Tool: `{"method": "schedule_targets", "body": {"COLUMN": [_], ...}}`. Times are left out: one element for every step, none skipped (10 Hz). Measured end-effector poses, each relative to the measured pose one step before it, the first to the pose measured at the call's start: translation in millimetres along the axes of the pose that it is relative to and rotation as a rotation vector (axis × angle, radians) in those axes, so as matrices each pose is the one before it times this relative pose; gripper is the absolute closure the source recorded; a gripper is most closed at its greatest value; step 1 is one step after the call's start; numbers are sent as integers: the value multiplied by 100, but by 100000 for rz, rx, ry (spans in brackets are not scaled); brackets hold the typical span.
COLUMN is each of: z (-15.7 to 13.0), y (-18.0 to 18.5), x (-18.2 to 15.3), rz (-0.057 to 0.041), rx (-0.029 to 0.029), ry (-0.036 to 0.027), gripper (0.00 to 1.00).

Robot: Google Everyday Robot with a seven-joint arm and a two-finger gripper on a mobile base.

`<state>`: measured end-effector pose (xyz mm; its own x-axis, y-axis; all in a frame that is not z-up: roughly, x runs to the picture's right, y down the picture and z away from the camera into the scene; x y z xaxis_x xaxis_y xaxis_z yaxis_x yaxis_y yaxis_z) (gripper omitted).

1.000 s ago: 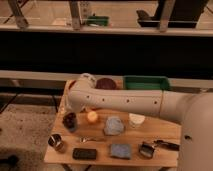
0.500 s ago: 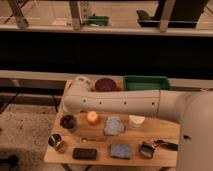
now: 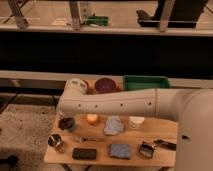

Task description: Place grapes in plastic cup

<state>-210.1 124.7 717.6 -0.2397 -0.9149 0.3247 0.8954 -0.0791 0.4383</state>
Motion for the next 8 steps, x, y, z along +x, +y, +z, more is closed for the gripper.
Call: {"method": "schedule_targets", "body": {"z": [197,42,52,76,53,84,33,32], "y": [19,22,-24,-287,-158,76,228,171], "x": [48,23,48,43,66,134,128,95], "rz": [-618,-448,-842,-1304,-828,-694,-479,-388], "rx": [-433,-373,-552,-384,-228,-465,-502,-390], "ry": [138,146,270,119,66,87,121,42], "gripper": [100,100,100,100,100,100,100,100]}}
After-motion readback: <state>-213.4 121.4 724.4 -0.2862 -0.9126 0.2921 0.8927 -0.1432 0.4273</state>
